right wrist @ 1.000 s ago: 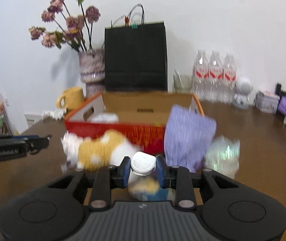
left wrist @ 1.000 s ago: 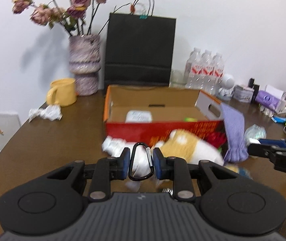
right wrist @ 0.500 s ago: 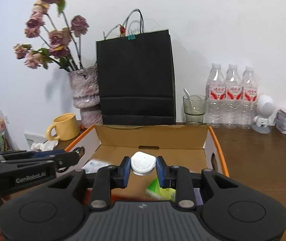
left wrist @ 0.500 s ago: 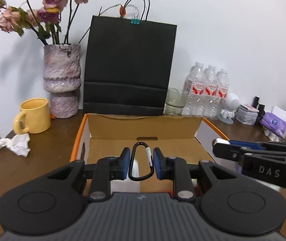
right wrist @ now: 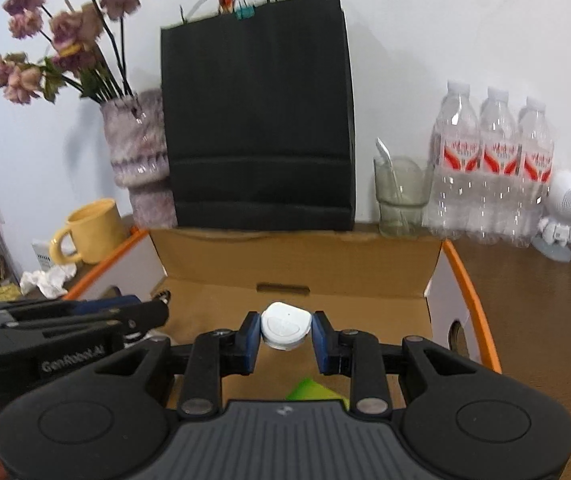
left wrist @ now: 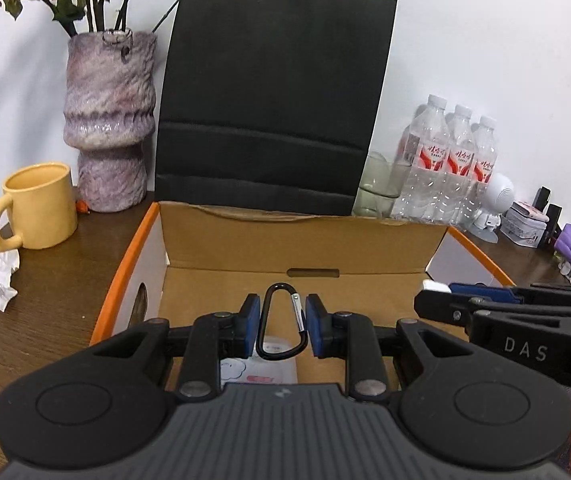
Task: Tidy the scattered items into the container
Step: 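Carry the carabiner and white cap into the box and open both grippers, then move both grippers back out of the box toward the table items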
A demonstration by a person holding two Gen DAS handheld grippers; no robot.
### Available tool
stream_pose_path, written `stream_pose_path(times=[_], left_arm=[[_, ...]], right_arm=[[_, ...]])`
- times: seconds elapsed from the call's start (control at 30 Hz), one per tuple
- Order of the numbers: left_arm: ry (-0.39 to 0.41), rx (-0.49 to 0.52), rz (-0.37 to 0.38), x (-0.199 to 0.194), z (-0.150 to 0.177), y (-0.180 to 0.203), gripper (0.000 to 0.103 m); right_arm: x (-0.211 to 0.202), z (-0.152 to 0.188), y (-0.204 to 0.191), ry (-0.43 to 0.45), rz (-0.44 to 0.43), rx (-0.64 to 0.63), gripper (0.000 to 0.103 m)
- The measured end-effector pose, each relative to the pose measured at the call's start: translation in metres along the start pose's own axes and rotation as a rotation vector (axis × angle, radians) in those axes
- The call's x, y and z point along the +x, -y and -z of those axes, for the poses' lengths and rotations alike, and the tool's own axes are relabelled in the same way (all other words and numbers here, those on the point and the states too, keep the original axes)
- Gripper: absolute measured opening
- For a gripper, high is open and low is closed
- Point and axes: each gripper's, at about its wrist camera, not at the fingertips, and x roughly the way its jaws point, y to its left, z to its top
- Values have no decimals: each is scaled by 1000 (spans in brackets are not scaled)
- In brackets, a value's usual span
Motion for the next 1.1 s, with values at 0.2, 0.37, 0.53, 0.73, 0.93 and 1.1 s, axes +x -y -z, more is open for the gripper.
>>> stream_pose_path(times=[0.2, 0.37, 0.53, 0.73, 0.93, 1.1], left_arm=[[27, -37, -96, -8, -4, -4, 93], [39, -28, -106, -15, -9, -5, 103], [33, -28, -113, -13, -9, -6, 103], [26, -26, -114, -13, -8, -4, 103], [24, -26, -114, -14, -8, -4, 103], [33, -27, -105, -23, -7, -4, 103]], right_arm=[[-8, -1, 3, -4, 40, 6, 94], [-17, -6, 8, 11, 48, 16, 101], [-15, -6, 10, 2, 64, 18, 101], [-16, -7, 9, 6, 67, 16, 102], [-17, -7, 10, 6, 67, 16, 102], [-26, -7, 7, 27, 64, 15, 102]])
